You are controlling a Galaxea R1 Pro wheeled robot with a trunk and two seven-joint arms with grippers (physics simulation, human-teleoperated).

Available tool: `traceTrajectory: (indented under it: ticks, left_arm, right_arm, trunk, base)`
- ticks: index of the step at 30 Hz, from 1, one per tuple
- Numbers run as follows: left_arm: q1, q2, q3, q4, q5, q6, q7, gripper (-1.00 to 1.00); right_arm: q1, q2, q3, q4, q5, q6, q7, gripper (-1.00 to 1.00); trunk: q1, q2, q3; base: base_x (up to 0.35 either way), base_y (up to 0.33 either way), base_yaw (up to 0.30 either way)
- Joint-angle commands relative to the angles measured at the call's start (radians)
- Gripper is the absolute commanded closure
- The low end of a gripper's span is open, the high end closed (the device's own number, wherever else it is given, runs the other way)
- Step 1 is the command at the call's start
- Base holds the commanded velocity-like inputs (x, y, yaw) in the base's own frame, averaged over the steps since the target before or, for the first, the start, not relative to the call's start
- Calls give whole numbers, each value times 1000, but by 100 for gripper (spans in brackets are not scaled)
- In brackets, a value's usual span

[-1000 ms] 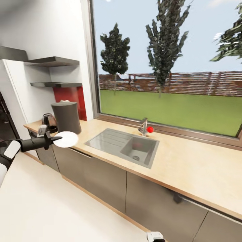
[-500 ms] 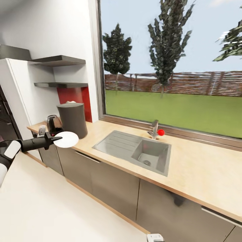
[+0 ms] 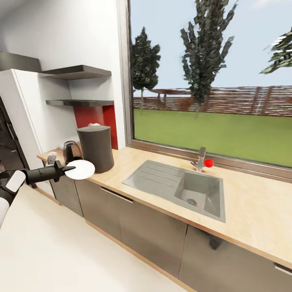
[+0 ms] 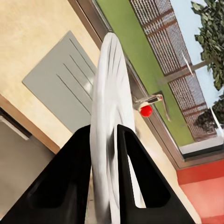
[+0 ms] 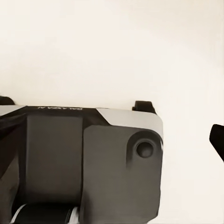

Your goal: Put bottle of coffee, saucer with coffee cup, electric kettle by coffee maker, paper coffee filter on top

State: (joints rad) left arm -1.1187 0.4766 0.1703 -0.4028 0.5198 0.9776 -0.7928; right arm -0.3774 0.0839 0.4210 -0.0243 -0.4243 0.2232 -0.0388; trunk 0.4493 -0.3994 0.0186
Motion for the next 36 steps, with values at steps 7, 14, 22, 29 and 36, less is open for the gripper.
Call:
traceTrajectory:
  ticks: [7, 14, 22, 29, 36]
  left_arm:
    - [2, -4, 5, 3, -4, 2, -2, 100]
    - [77, -61, 6, 2, 3, -5, -2, 100]
    - [107, -66, 6, 1, 0, -5, -3, 100]
    - [163, -90, 6, 2, 5, -36, -4, 100]
    - [180, -130, 8, 4, 4, -109, -2, 100]
  right_arm:
    - [0, 1, 8, -3, -11, 3, -2, -100]
    - [0, -4, 7, -3, -13, 1, -3, -100]
    - [0, -4, 7, -3, -12, -31, -3, -100]
    - [0, -4, 7, -3, -13, -36, -3, -100]
    - [0, -4, 7, -3, -13, -36, -4, -100]
  trunk:
    - [1, -1, 0]
    - [1, -1, 0]
    - [1, -1, 0]
    - [1, -1, 0]
    - [1, -1, 0]
  base:
    - [233, 279, 0]
    - [238, 273, -172]
    - [197, 289, -260]
    - [88, 116, -264]
    - [3, 3, -264]
